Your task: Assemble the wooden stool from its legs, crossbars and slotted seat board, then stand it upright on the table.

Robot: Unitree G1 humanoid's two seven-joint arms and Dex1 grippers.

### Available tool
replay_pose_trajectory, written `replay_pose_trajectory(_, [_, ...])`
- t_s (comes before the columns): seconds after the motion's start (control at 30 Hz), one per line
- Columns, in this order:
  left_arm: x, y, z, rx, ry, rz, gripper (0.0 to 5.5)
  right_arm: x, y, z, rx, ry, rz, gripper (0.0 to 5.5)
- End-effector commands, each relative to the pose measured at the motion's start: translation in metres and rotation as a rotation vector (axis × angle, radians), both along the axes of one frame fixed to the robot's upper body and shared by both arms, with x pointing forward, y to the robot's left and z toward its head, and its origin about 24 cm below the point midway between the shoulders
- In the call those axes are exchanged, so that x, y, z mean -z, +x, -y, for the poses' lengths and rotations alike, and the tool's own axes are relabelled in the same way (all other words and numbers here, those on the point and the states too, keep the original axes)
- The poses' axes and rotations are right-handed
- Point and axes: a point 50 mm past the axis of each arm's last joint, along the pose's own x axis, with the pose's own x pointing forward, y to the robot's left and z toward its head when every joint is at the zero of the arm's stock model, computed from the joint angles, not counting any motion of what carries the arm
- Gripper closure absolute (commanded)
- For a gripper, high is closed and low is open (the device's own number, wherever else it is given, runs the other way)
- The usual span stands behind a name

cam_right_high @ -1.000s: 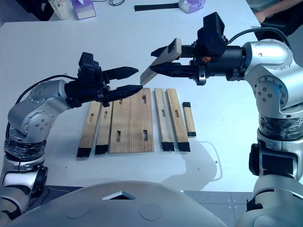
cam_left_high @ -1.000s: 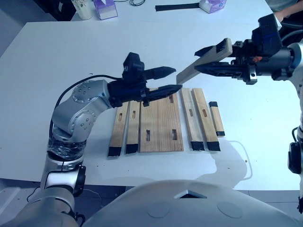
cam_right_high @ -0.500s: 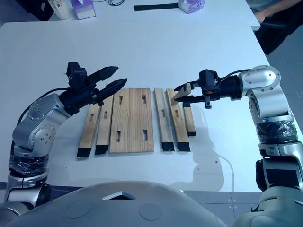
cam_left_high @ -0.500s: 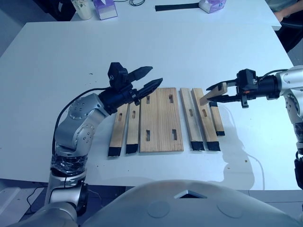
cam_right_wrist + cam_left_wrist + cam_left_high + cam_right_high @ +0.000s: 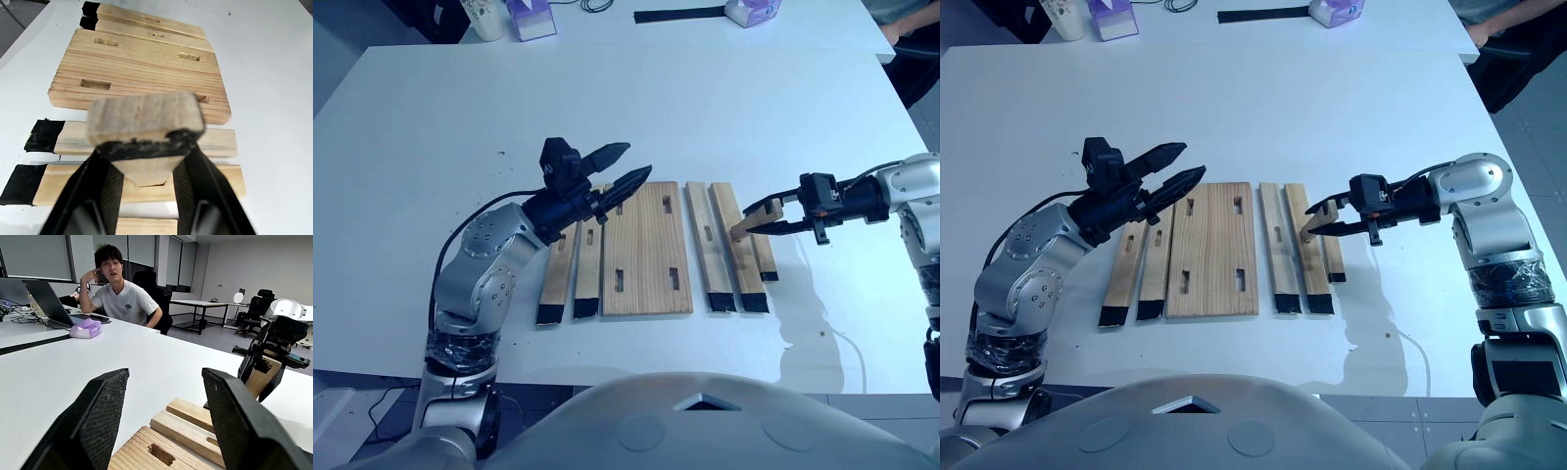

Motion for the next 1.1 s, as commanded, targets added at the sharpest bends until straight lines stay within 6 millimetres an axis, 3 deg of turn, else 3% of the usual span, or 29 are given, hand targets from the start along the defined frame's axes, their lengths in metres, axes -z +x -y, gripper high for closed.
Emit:
replay_pose_trajectory(0.03, [-0.002,0.0,0.0,0.007,0.011,0.009,2.73,0.006,-0.005,0.005,0.001,-0.034,-0.024,4.2])
replay_pose_trajectory(0.23, [-0.004,0.001,0.001,0.017,0.012,0.009,2.73,0.026,-0.013,0.006,-0.007,-0.077,-0.135,4.2])
replay_pose_trajectory(0.53, [-0.003,0.002,0.005,0.047,0.015,-0.01,2.73,0.054,-0.007,-0.002,0.0,-0.116,-0.282,4.2])
replay_pose_trajectory(0.8, [-0.002,0.002,0.006,0.068,0.02,-0.021,2.73,0.076,-0.01,0.005,0.066,-0.112,-0.345,4.2])
replay_pose_trajectory(0.97, [-0.003,0.002,0.006,0.074,0.024,-0.021,2.73,0.077,-0.008,-0.002,0.106,-0.073,-0.294,4.2])
replay_pose_trajectory(1.1, [-0.003,0.002,0.005,0.075,0.025,-0.023,2.73,0.079,-0.008,-0.005,0.133,-0.053,-0.286,3.35])
